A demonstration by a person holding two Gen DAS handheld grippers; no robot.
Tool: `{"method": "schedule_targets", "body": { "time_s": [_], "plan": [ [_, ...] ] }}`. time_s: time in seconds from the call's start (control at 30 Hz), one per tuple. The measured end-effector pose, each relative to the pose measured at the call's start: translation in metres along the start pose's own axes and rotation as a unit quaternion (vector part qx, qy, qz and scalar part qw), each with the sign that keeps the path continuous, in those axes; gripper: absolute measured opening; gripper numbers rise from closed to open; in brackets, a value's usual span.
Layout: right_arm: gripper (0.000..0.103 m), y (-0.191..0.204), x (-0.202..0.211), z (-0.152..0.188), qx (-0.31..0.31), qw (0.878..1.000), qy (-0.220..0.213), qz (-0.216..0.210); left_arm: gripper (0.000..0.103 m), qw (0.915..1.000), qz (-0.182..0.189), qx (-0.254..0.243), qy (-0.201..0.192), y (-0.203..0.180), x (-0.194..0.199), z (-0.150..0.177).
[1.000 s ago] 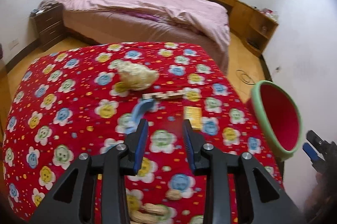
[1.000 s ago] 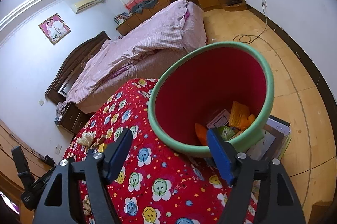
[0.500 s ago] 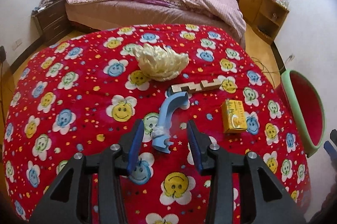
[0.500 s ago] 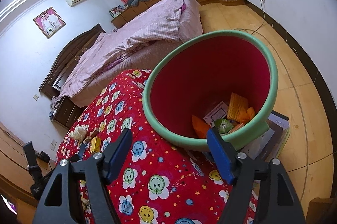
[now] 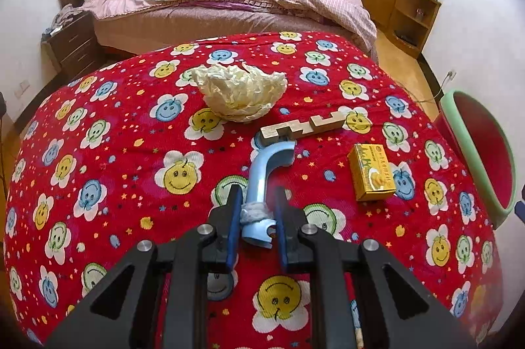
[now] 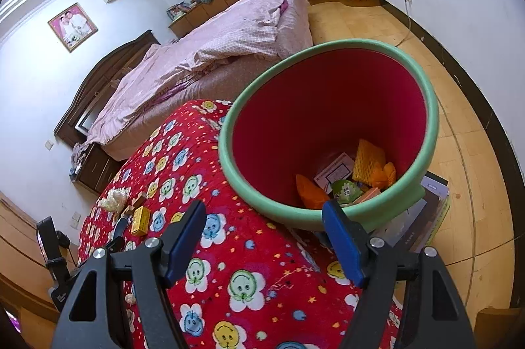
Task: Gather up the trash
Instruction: 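Close the left tool on the blue plastic hook and lift it, then grasp the small yellow cardboard box with right tool while left tool holds the blue hook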
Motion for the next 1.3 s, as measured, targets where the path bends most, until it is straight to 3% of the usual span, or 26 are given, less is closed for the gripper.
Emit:
{"method": "schedule_targets", "body": {
  "time_s": [0.27,0.63,0.93,1.3],
  "plan": [
    [0.076,0.032,-0.001,0.009,0.039,0.999,0.005,-0.011,0.018,0.9986,0.000,0.046,-0.027,0.029,0.029,-0.001],
    [0.076,0.100,-0.024,0.028,0.113,0.993,0.029,-0.031,0.018,0.9886,-0.039,0.124,-0.076,0.090,0.048,0.002],
    [0.076,0.159,-0.061,0.041,0.176,0.982,0.056,-0.026,0.018,0.9815,-0.036,0.173,-0.074,0.118,0.033,0.011],
    [0.076,0.196,-0.111,0.054,0.200,0.977,0.074,-0.004,0.018,0.9796,-0.037,0.186,-0.068,0.124,0.026,0.017]
  ]
}}
Point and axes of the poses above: each gripper's, at about its wrist camera, not at the fingertips, and x roughly against the way its jaws point, y to its left, z to its underside, the point moved 1 cm from there along -x, roughly the way its jaws point, and after that the axes turned 2 degrees about z, right-handed, at the moved point
